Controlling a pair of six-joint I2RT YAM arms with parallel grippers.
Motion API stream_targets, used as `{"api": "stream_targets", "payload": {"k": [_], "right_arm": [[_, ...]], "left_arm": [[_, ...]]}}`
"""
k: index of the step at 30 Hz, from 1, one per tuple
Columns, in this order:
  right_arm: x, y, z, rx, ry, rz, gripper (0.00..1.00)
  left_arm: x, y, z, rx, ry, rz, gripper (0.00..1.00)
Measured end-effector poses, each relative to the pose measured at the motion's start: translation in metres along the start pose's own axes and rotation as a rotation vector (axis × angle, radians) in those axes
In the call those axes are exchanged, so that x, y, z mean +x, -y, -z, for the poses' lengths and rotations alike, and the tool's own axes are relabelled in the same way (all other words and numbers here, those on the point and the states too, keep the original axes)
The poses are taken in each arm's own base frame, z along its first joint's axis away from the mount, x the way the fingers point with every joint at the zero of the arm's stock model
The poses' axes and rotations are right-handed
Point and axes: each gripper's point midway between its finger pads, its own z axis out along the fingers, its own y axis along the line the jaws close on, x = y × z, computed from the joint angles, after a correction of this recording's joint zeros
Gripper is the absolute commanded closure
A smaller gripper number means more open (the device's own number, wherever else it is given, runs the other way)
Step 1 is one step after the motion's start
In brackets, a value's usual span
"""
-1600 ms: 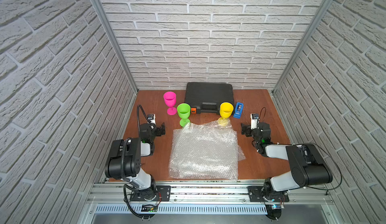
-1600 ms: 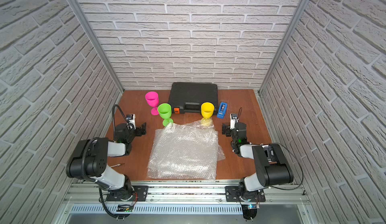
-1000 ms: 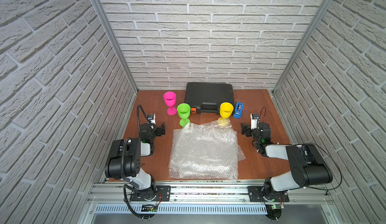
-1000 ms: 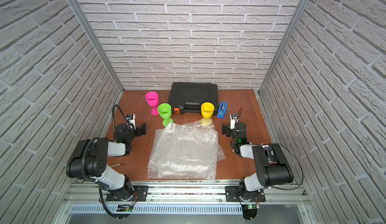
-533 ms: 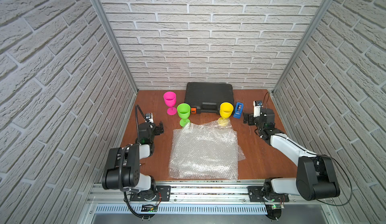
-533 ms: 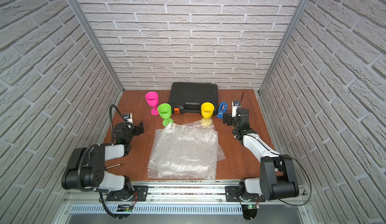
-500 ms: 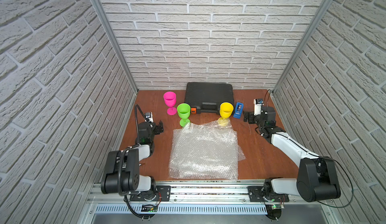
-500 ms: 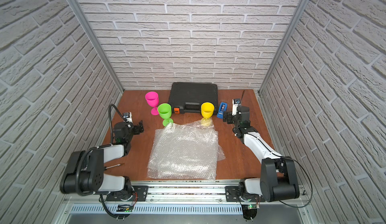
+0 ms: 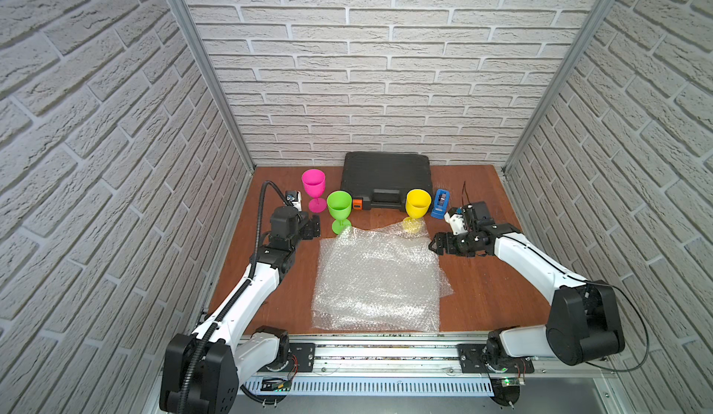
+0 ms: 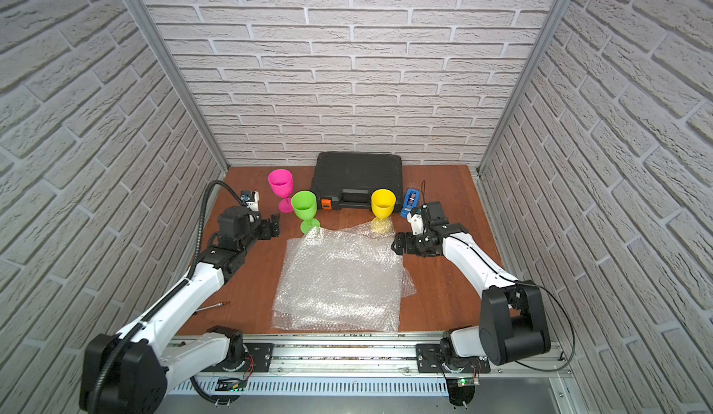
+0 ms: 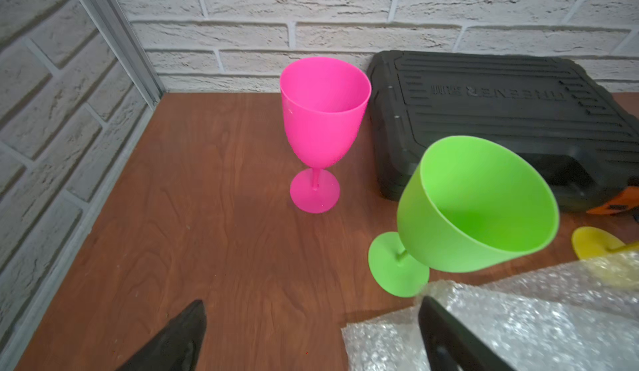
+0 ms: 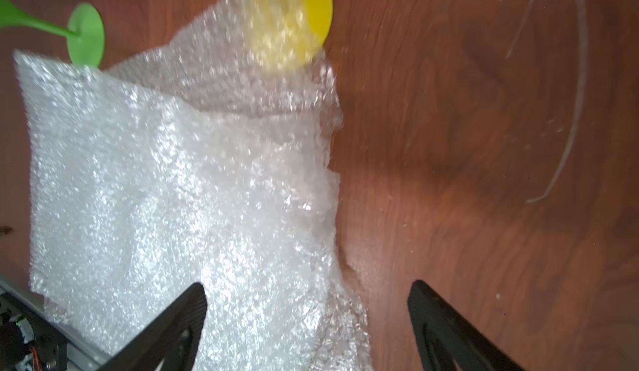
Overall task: Wrap wine glasses in bubble wrap
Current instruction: Move the bubble wrap to the center of the board.
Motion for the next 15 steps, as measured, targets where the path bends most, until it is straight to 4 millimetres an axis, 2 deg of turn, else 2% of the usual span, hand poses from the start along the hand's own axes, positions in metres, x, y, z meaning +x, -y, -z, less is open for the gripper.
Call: {"api": "stream_targets", "payload": {"k": [4,8,12,15], "right_arm": [[0.019,0.003,-0.022,0.031,-0.111,-0.001,0.08],[0.028,0.006,-0.038,0.056,-0.175,-0.003,0.12],[0.032,0.006,-0.048,0.06,-0.206,-0.021,0.26],[0.032,0.001,-0.052,0.047,-0.203,-0.034,0.41]], "left_arm": [[0.026,0.009,0.006,0.055,-0.134,0.075,0.07],[0.057,0.016,0.013,0.084,-0.272,0.147,0.09],[0.084,0.021,0.02,0.097,-0.401,0.201,0.09],[0.097,0.024,0.023,0.09,-0.472,0.228,0.09]]}}
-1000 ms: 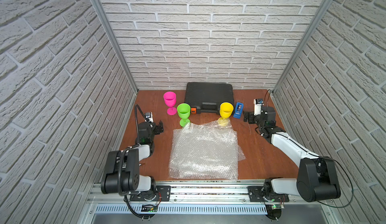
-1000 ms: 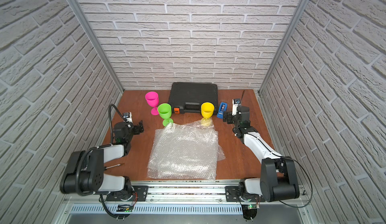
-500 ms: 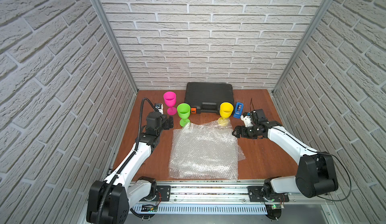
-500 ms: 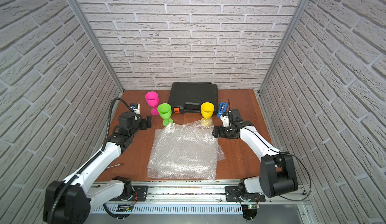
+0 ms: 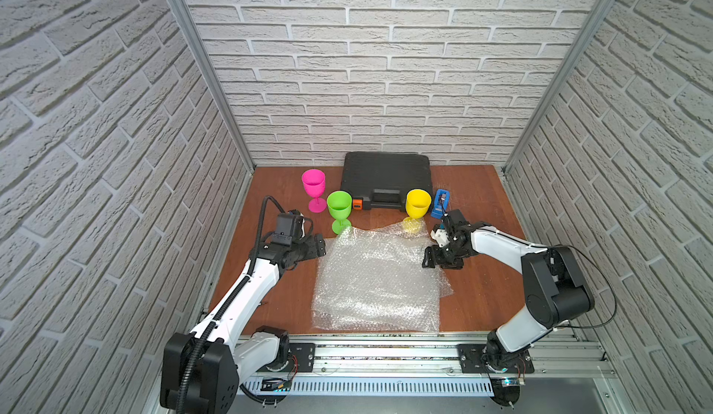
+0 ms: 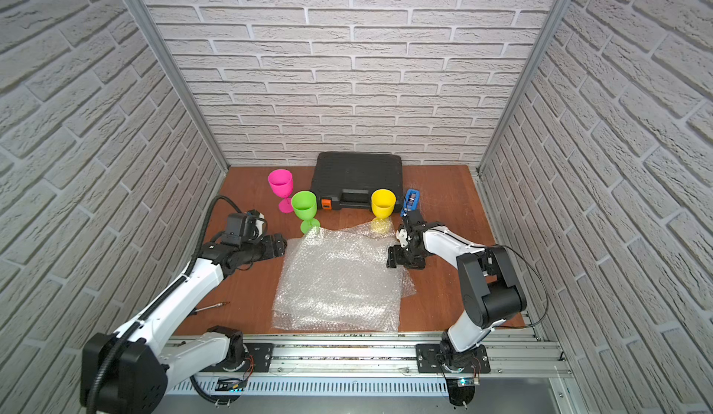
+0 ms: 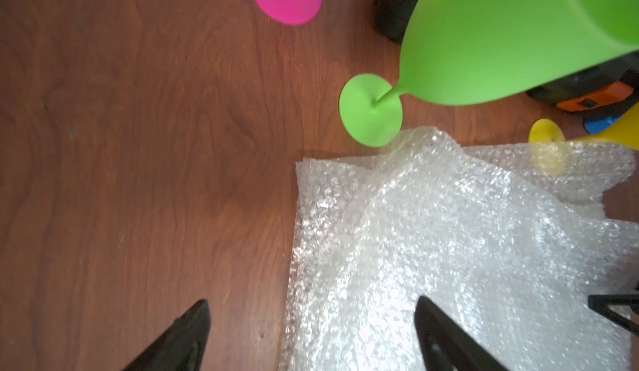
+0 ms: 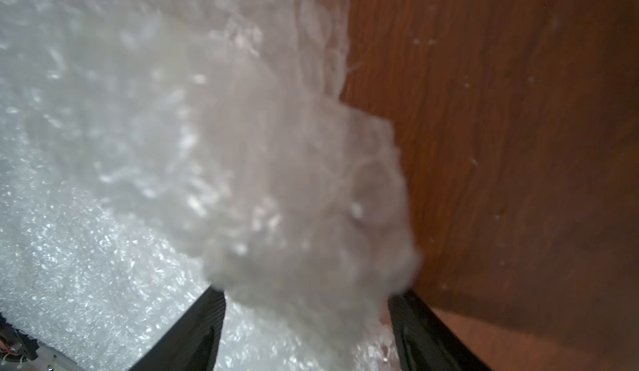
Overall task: Wrap wine glasses in bubble wrap
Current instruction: Move the bubble wrap to the center of the board.
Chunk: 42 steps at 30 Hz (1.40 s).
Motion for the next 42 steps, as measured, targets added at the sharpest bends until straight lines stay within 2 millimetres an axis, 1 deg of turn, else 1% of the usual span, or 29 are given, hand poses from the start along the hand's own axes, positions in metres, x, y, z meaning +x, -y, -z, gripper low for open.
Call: {"api": "stream_targets", "payload": {"k": [2,4,6,10,11,14,16,21,22,23,25,26,30,34,36,38,41,42], "right_arm": [[-0.002,-0.004,-0.002,-0.017,0.008,-0.013,0.53],[-0.001,-0.007,-0.005,-0.036,0.01,-0.03,0.67],[0.001,-0.008,-0.008,-0.048,0.008,-0.049,0.78],[0.006,-0.012,-0.015,-0.08,0.011,-0.1,0.94],[0.007,-0.013,-0.016,-0.092,0.016,-0.115,0.97],[0.011,-0.02,-0.016,-0.135,0.045,-0.159,0.98],[0.017,-0.026,-0.018,-0.151,0.044,-0.175,0.98],[0.023,-0.034,-0.02,-0.165,0.042,-0.191,0.98],[0.023,-0.036,-0.02,-0.166,0.041,-0.193,0.98],[0.023,-0.036,-0.021,-0.166,0.041,-0.197,0.98],[0.024,-0.039,-0.021,-0.168,0.042,-0.196,0.98],[0.024,-0.04,-0.022,-0.17,0.042,-0.192,0.98],[0.029,-0.051,-0.024,-0.173,0.038,-0.178,0.98],[0.033,-0.062,-0.028,-0.17,0.043,-0.167,0.98],[0.036,-0.07,-0.03,-0.167,0.045,-0.159,0.98],[0.041,-0.08,-0.033,-0.161,0.05,-0.15,0.98],[0.05,-0.102,-0.035,-0.156,0.057,-0.125,0.98],[0.052,-0.111,-0.034,-0.157,0.064,-0.117,0.98]], "left_arm": [[0.006,-0.002,-0.001,-0.008,-0.025,0.022,0.09],[0.011,-0.004,-0.001,-0.017,-0.045,0.042,0.08],[0.015,-0.005,-0.003,-0.024,-0.063,0.058,0.08],[0.031,-0.011,-0.011,-0.051,-0.129,0.084,0.07],[0.035,-0.012,-0.013,-0.057,-0.143,0.086,0.06],[0.046,-0.015,-0.018,-0.07,-0.178,0.096,0.03],[0.056,-0.017,-0.025,-0.071,-0.209,0.105,0.02],[0.085,-0.02,-0.05,-0.063,-0.318,0.135,0.02],[0.089,-0.02,-0.054,-0.056,-0.334,0.139,0.02],[0.086,-0.016,-0.056,-0.041,-0.329,0.142,0.04],[0.079,-0.009,-0.062,-0.003,-0.31,0.144,0.11],[0.076,-0.006,-0.065,0.012,-0.304,0.144,0.16],[0.066,0.009,-0.076,0.093,-0.288,0.144,0.5],[0.07,0.012,-0.078,0.112,-0.305,0.145,0.82],[0.069,0.011,-0.073,0.102,-0.301,0.135,0.88],[0.063,0.008,-0.063,0.073,-0.28,0.122,0.91],[0.039,0.003,-0.042,0.033,-0.21,0.105,0.94],[0.027,0.0,-0.034,0.021,-0.176,0.106,0.95]]}}
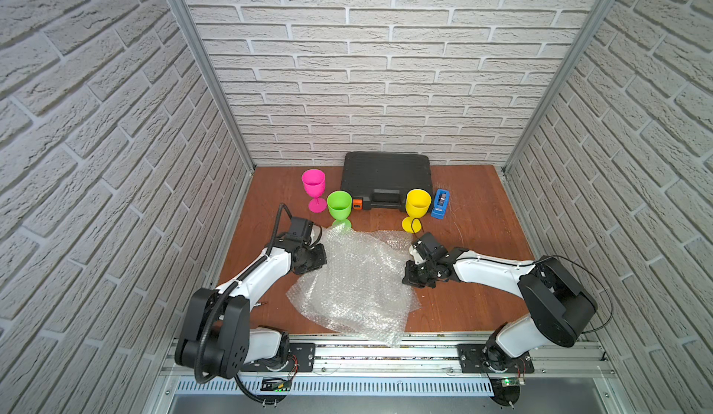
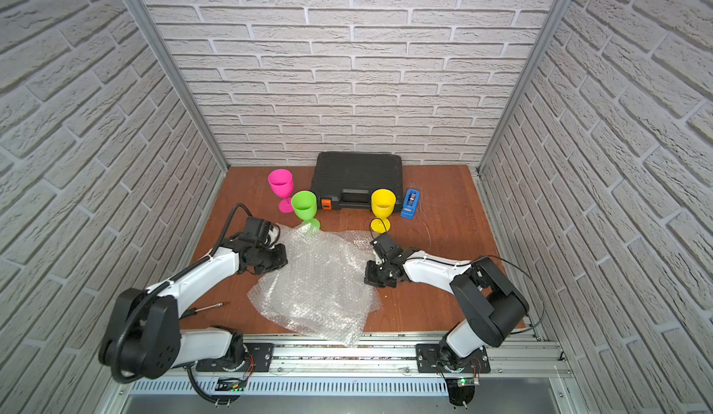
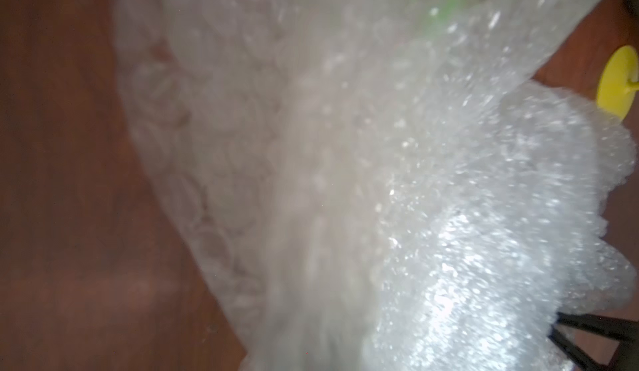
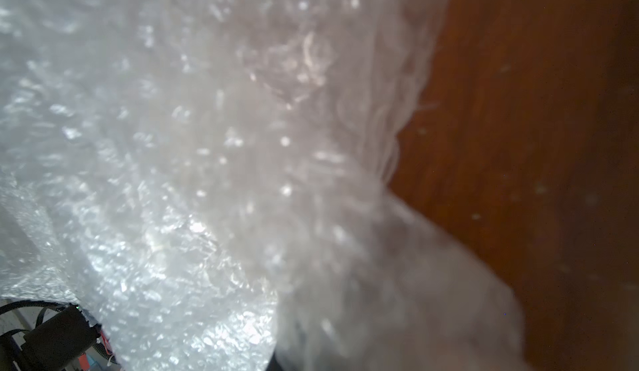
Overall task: Wrap wine glasses in bubble wrap
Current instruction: Move the bubble wrap to the center of the board.
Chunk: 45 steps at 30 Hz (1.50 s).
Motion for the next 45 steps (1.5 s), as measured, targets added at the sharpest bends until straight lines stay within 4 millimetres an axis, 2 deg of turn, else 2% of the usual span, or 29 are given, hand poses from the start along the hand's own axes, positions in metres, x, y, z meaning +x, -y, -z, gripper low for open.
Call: {"api": "stream_targets", "payload": {"k": [2,4,8,12,15,21,28,29,32,34,36,38,41,45], "right_arm": [[0.003,-0.023,0.001,-0.016,0.024,0.02,0.98],[0.003,-0.055,0.002,-0.053,0.062,0.054,0.98],[0.005,-0.114,-0.004,-0.142,0.114,0.101,0.98],[0.007,-0.163,-0.026,-0.192,0.12,0.135,0.98],[0.005,-0.19,-0.044,-0.207,0.144,0.146,0.98],[0.0,-0.235,-0.076,-0.233,0.202,0.147,0.98],[-0.014,-0.273,-0.109,-0.267,0.277,0.136,0.98],[-0.015,-0.276,-0.113,-0.269,0.287,0.135,0.98],[-0.017,-0.282,-0.126,-0.263,0.318,0.134,0.95],[-0.017,-0.282,-0.131,-0.255,0.331,0.131,0.87],[-0.017,-0.283,-0.132,-0.251,0.34,0.131,0.75],[-0.018,-0.284,-0.131,-0.248,0.349,0.13,0.63],[-0.018,-0.282,-0.13,-0.236,0.349,0.146,0.5],[-0.015,-0.273,-0.121,-0.193,0.341,0.174,0.39]], "left_arm": [[-0.018,-0.007,0.019,-0.018,0.064,0.023,0.97],[-0.034,-0.022,0.038,-0.044,0.121,0.061,0.97],[-0.053,-0.057,0.064,-0.113,0.176,0.14,0.98],[-0.07,-0.09,0.086,-0.191,0.214,0.191,0.99],[-0.088,-0.11,0.099,-0.242,0.249,0.215,1.0],[-0.126,-0.143,0.103,-0.323,0.273,0.246,1.0],[-0.179,-0.168,0.088,-0.395,0.305,0.221,1.0],[-0.184,-0.17,0.085,-0.405,0.305,0.219,0.97],[-0.199,-0.18,0.076,-0.439,0.3,0.211,0.65],[-0.207,-0.186,0.072,-0.461,0.297,0.21,0.44],[-0.211,-0.189,0.073,-0.475,0.304,0.211,0.31],[-0.212,-0.187,0.077,-0.482,0.312,0.207,0.25],[-0.213,-0.18,0.089,-0.488,0.337,0.194,0.19],[-0.221,-0.157,0.114,-0.479,0.38,0.148,0.1]]}}
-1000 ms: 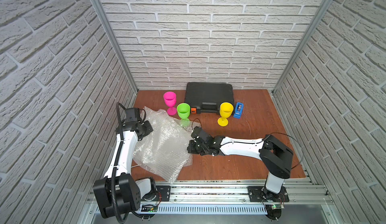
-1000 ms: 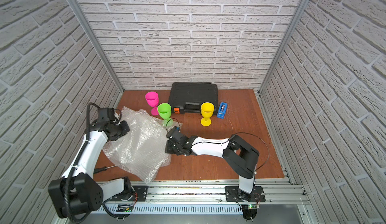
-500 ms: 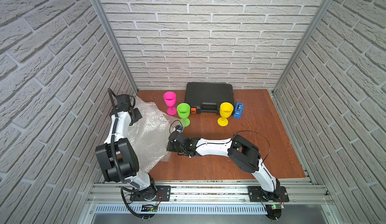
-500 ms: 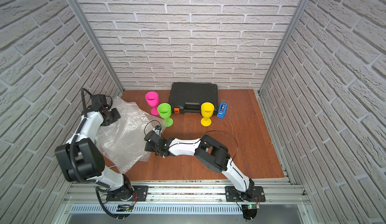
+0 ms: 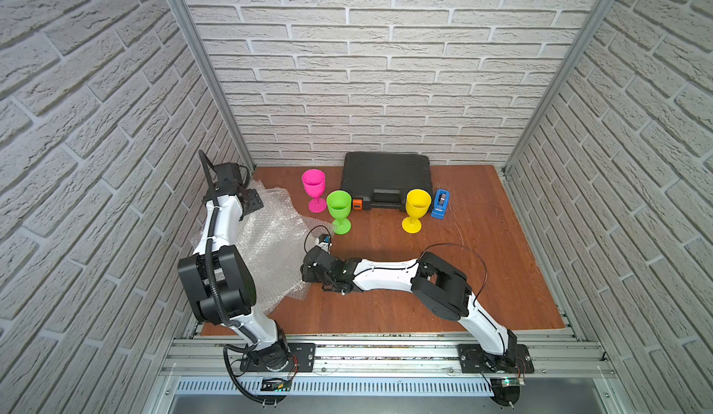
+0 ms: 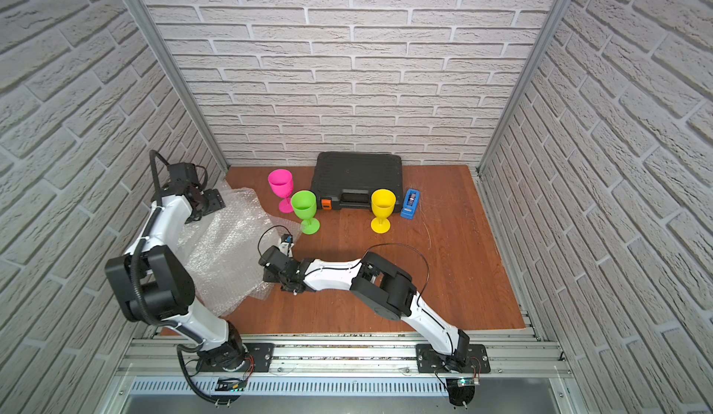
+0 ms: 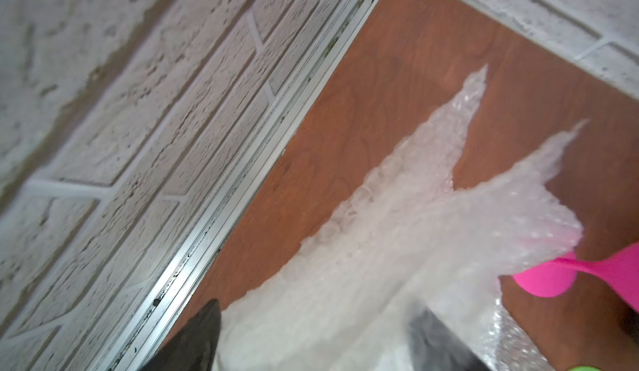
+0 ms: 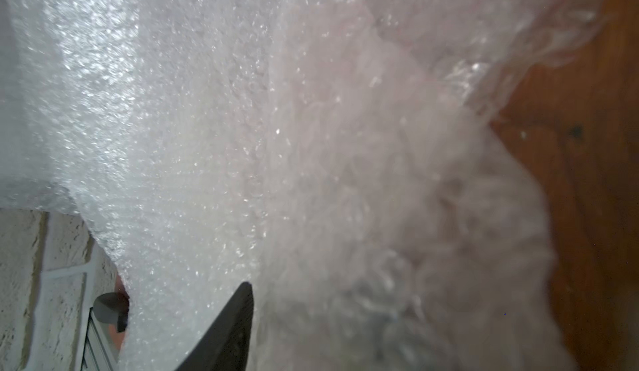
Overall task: Wrap wine glasses in bubble wrap
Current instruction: Move the bubble wrap to the center of the board, then pick up the bubble wrap from the bubble wrap.
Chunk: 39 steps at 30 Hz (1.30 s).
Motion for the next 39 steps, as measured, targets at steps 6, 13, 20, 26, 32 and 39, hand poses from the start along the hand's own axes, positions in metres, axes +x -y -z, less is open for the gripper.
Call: {"api": "stream_targets", "payload": {"k": [6,13,20,26,32,39], "right_arm": [[-0.01,-0.011,0.04,-0.008,-0.019,0.054,0.37],[-0.022,-0.027,0.08,-0.046,-0.025,0.104,0.4],[-0.023,0.008,0.112,0.021,-0.061,0.121,0.44],[-0.045,0.058,0.14,0.084,-0.053,0.062,0.47],[-0.062,0.117,0.16,0.169,-0.034,-0.01,0.49],[-0.06,0.127,0.162,0.187,-0.05,-0.015,0.5]], "left_arm": [[-0.023,0.006,0.039,-0.01,0.064,-0.045,0.02],[-0.022,0.003,0.058,-0.028,0.041,-0.089,0.09],[0.03,0.068,0.079,0.164,-0.043,-0.233,0.21],[0.144,0.138,0.088,0.308,-0.222,-0.487,0.23],[0.25,0.153,0.084,0.291,-0.383,-0.68,0.16],[0.283,0.147,0.052,0.157,-0.45,-0.726,0.4]]}}
